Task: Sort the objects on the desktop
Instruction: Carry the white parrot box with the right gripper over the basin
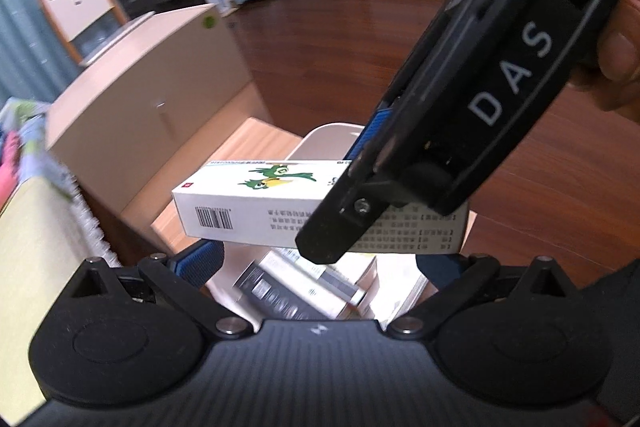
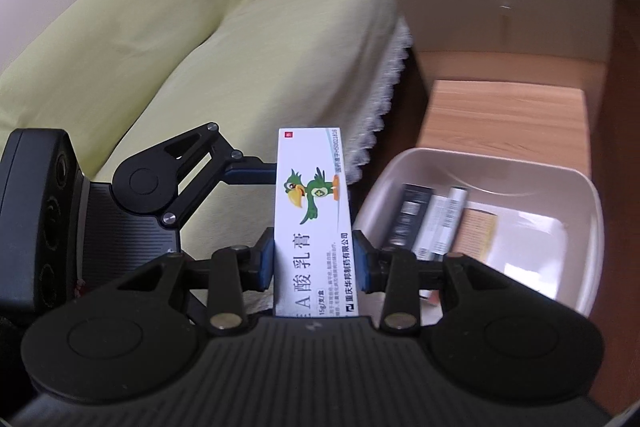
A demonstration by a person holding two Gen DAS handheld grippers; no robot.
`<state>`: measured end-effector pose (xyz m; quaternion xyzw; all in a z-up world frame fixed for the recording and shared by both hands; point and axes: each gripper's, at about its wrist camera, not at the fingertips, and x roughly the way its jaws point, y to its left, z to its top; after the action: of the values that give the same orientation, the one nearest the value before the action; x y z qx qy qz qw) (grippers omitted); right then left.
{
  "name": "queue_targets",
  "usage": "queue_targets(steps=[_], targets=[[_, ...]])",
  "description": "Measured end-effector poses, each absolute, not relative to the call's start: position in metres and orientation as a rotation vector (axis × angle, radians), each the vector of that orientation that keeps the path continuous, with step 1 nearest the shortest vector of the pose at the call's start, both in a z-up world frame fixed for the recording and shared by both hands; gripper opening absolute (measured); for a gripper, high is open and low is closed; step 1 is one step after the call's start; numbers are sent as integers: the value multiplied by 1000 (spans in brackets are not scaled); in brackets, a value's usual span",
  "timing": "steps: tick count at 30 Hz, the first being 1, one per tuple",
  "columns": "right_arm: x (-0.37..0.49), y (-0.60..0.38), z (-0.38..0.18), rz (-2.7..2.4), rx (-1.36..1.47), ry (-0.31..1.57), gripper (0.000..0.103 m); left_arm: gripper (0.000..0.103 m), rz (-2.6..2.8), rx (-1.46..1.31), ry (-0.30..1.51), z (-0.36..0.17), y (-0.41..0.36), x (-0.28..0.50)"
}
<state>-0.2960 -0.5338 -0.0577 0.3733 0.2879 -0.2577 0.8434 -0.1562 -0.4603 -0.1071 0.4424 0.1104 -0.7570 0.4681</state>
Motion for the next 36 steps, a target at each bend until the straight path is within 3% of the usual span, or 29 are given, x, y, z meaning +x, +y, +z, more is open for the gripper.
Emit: queue_targets(steps=[14, 36], targets=[[-352, -570, -114, -682, 900, 599, 35, 103, -1936, 1222, 298, -158, -514, -200], [-360, -602, -178, -868, 915, 687, 34, 103, -1932, 1300, 335, -189, -533, -177]])
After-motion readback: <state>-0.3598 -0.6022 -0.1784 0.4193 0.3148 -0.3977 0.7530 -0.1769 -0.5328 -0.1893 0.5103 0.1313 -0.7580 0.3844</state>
